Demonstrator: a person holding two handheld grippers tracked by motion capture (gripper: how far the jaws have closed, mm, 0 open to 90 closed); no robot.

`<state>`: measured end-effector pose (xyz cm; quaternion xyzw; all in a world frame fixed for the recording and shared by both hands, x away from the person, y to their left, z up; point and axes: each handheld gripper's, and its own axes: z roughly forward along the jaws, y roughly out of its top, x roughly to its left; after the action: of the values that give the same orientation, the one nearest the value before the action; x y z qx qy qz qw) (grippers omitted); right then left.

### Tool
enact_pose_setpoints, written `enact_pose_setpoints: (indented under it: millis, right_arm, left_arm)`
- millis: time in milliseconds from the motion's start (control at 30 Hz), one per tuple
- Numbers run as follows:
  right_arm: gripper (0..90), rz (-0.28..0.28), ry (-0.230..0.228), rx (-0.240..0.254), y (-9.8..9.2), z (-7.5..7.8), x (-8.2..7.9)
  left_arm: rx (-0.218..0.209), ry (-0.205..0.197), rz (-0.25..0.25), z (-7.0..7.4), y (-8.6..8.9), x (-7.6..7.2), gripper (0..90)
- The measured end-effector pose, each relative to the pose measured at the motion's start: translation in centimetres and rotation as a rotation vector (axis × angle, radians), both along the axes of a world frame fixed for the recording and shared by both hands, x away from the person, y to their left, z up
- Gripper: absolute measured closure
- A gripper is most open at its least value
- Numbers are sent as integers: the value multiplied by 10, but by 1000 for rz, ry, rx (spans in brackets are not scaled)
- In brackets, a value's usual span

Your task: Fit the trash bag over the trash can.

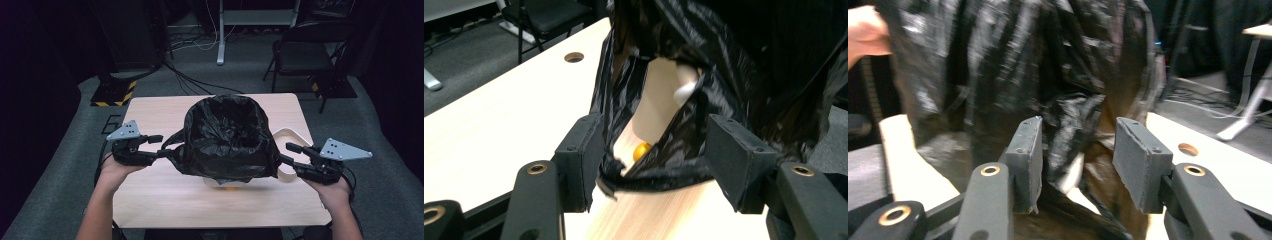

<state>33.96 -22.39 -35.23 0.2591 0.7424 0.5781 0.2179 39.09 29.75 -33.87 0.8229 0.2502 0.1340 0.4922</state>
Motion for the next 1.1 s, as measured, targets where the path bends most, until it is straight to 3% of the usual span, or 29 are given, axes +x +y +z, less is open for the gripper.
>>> enact_pose_setpoints:
  millis: [67, 300, 367, 467, 700, 1100]
  right_arm:
    - [574, -5, -6, -5, -2, -2, 1]
    - [523, -100, -60, -32, -8, -17, 9]
    - [522, -129, -38, -18, -12, -23, 12]
    - [571, -160, -31, -31, -15, -33, 17]
    - [569, -208, -10, -53, -20, -57, 27]
    - [599, -260, 52, -52, -27, -82, 46]
  left_arm:
    - [-7, -1, 11, -5, 3, -1, 401]
    - [-30, 6, 35, -14, 10, -3, 401]
    - [-22, -5, 44, -15, 10, -4, 402]
    - [-17, -11, 48, -15, 10, -6, 402]
    - [-8, -18, 62, -17, 9, -9, 402]
    - [-12, -14, 84, -22, 16, -11, 401]
